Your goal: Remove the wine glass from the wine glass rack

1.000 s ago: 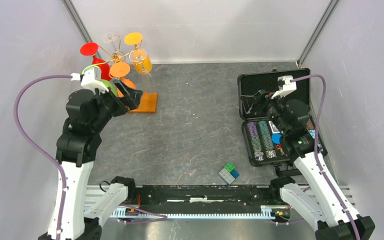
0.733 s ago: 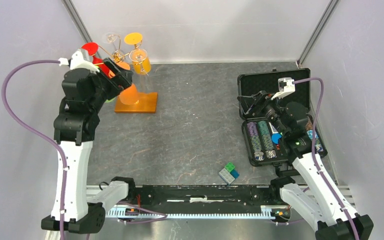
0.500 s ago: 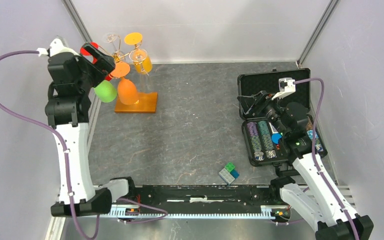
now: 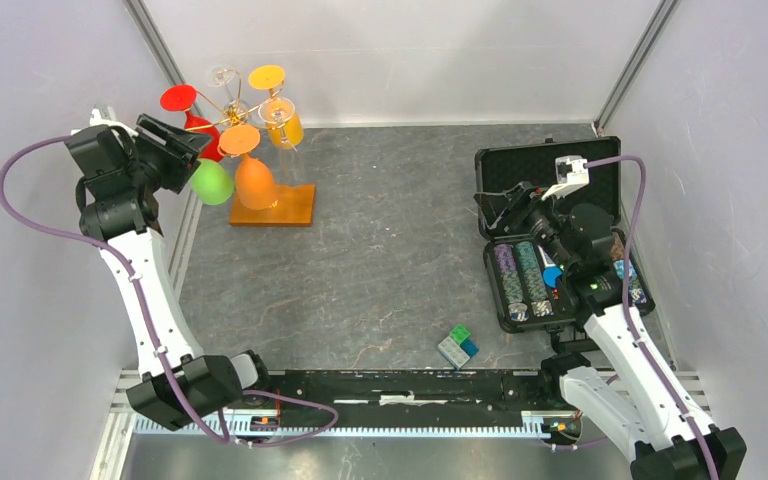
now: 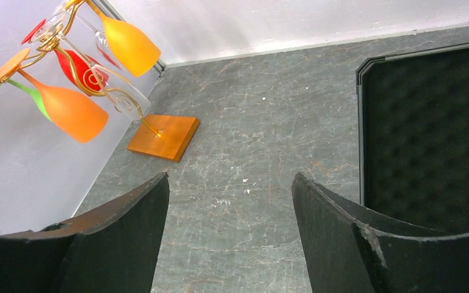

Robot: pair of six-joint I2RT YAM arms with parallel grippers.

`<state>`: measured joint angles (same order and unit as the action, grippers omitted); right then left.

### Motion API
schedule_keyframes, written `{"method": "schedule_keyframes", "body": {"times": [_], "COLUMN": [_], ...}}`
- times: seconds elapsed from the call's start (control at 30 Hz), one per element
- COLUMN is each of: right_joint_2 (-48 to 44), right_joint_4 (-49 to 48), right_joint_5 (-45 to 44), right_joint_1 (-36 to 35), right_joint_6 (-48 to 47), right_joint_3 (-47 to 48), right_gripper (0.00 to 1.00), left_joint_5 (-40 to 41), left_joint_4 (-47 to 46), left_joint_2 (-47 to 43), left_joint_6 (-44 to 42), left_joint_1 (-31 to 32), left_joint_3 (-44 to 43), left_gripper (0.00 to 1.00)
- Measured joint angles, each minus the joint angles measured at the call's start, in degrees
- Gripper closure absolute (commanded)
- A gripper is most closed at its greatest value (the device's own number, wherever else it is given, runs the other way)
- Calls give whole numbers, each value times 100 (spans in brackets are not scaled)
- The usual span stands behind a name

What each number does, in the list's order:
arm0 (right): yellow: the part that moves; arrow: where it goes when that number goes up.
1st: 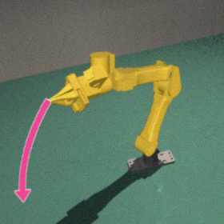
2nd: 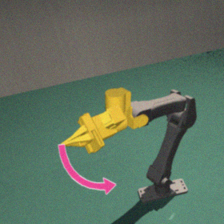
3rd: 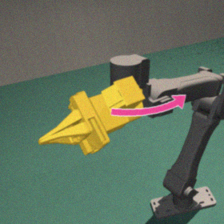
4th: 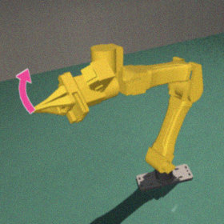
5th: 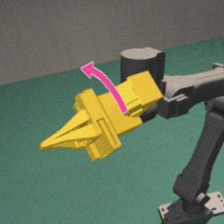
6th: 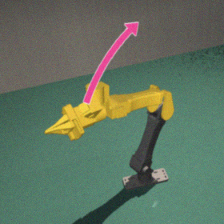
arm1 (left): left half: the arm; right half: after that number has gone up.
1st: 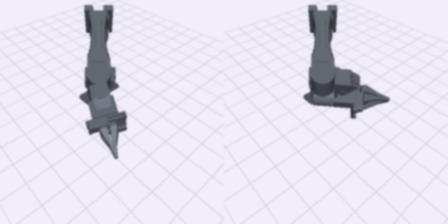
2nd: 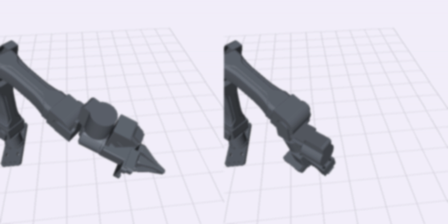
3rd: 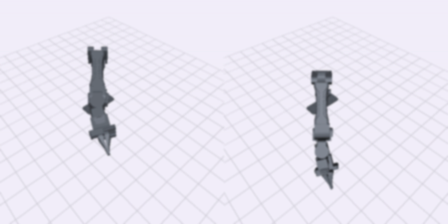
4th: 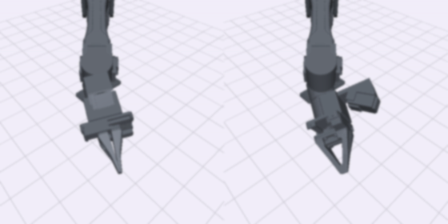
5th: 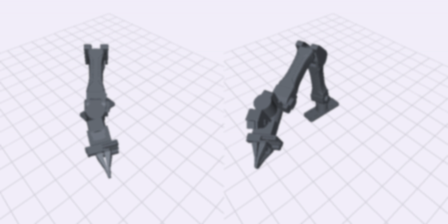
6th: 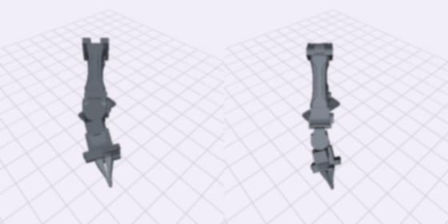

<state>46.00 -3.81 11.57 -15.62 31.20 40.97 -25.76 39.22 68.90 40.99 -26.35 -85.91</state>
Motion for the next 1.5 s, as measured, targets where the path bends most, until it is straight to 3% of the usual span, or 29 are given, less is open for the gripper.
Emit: {"method": "schedule_keyframes", "body": {"times": [0.07, 0.13, 0.47, 0.77, 1.3, 1.5], "right_joint_2": [20, 20, 24, 87, 98, 98], "right_joint_4": [0, -2, 0, -11, -17, -17], "right_joint_5": [0, 0, 0, 2, 0, -2], "right_joint_1": [0, 0, 0, 0, 0, 0], "right_joint_6": [0, 2, 7, 50, 61, 72], "right_joint_3": [-4, -17, -66, -146, -245, -249], "right_gripper": [22, 22, 23, 23, 24, 24], "left_joint_5": [-363, -625, -1108, -1102, -1392, -1379], "left_joint_4": [-168, -326, -885, -1123, -1832, -2070], "left_joint_2": [42, 81, 105, 103, 92, 74], "left_joint_6": [66, 140, 645, 951, 1635, 1989], "left_joint_1": [0, 0, -4, -4, 140, 278], "left_joint_3": [9, 11, 507, 680, 1106, 1270], "left_gripper": [50, 55, 54, 65, 63, 72]}}
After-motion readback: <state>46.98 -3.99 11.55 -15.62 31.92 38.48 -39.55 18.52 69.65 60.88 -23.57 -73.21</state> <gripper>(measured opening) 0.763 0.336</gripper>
